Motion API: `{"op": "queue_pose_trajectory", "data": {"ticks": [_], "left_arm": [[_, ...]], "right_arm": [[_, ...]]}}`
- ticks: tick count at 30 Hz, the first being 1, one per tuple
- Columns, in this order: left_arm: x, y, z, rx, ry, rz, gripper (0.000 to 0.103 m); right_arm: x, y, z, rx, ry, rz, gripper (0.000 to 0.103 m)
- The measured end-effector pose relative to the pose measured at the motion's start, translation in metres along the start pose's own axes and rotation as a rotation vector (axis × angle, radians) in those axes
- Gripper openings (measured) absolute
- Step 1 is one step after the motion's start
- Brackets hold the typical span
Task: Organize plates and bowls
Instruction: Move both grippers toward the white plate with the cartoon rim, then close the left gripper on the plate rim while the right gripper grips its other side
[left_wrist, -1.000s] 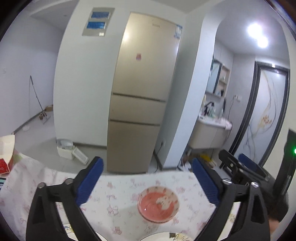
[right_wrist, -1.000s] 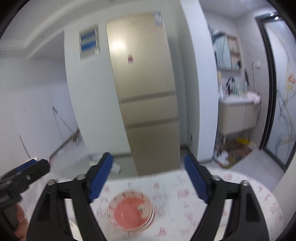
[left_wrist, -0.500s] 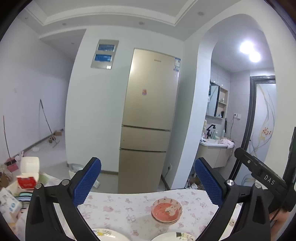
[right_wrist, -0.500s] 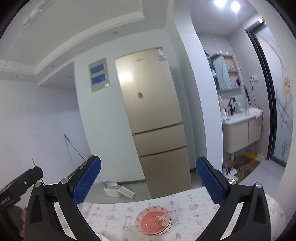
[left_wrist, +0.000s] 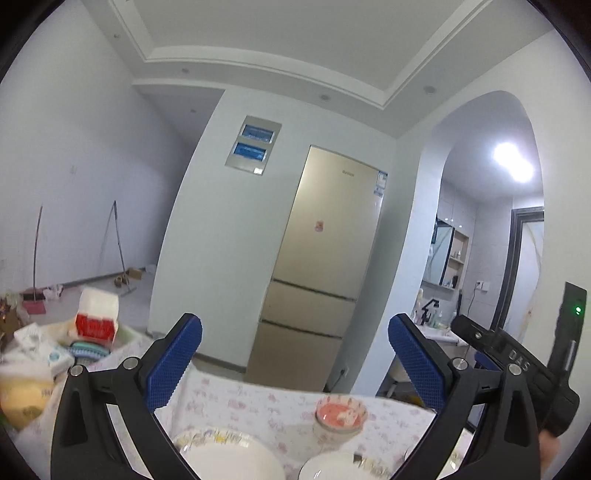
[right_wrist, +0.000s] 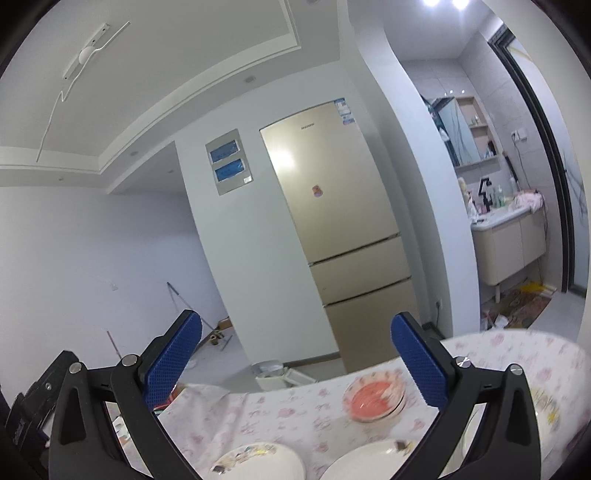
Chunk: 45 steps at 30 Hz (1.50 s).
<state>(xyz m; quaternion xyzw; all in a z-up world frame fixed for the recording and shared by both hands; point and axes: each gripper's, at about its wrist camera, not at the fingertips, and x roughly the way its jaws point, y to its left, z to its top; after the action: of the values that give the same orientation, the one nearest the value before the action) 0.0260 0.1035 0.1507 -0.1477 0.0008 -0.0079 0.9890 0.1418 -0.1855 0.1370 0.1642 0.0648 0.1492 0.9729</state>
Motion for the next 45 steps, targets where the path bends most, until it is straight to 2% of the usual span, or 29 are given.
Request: {"op": "queue_pose_trajectory", "data": {"ticks": [5, 6, 8, 13, 16, 19, 21, 23, 27, 32, 35, 38, 45], "left_arm": [[-0.002, 0.028, -0.037, 0.025, 0.061, 0.093, 0.103], [0.003, 0.036, -0.044, 0.007, 0.081, 0.125, 0.103], [0.015, 0.056, -0.056, -0.051, 0.139, 0.118, 0.102], [0.045, 0.095, -0.08, -0.159, 0.239, 0.162, 0.102], [0.066, 0.118, -0.103, -0.239, 0.339, 0.16, 0.102], [0.088, 0.138, -0.129, -0.326, 0.458, 0.166, 0.102], [0.1, 0.152, -0.148, -0.406, 0.577, 0.189, 0.099], [0.105, 0.163, -0.157, -0.469, 0.618, 0.192, 0.097], [0.109, 0.176, -0.17, -0.497, 0.657, 0.251, 0.097], [0.12, 0.192, -0.192, -0.55, 0.737, 0.285, 0.089], [0.126, 0.196, -0.202, -0.578, 0.768, 0.272, 0.086], [0.131, 0.191, -0.206, -0.547, 0.79, 0.272, 0.083], [0.141, 0.189, -0.224, -0.554, 0.869, 0.273, 0.05]], "right_arm": [[0.009, 0.011, -0.041, -0.006, 0.085, 0.015, 0.102], [0.014, 0.013, -0.047, -0.013, 0.101, 0.012, 0.102], [0.025, 0.016, -0.06, -0.025, 0.13, -0.003, 0.102], [0.06, 0.01, -0.088, 0.076, 0.32, 0.052, 0.1], [0.076, 0.012, -0.107, 0.044, 0.396, 0.037, 0.099], [0.093, 0.01, -0.128, 0.032, 0.478, 0.035, 0.095], [0.103, 0.005, -0.143, 0.062, 0.542, 0.052, 0.091], [0.111, 0.001, -0.159, 0.092, 0.593, 0.064, 0.084], [0.126, -0.009, -0.188, 0.135, 0.694, 0.073, 0.075], [0.132, -0.011, -0.209, 0.12, 0.784, 0.043, 0.069], [0.135, -0.012, -0.216, 0.148, 0.827, 0.062, 0.068], [0.14, -0.013, -0.226, 0.169, 0.874, 0.067, 0.063], [0.147, -0.016, -0.245, 0.183, 0.947, 0.042, 0.054]]}}
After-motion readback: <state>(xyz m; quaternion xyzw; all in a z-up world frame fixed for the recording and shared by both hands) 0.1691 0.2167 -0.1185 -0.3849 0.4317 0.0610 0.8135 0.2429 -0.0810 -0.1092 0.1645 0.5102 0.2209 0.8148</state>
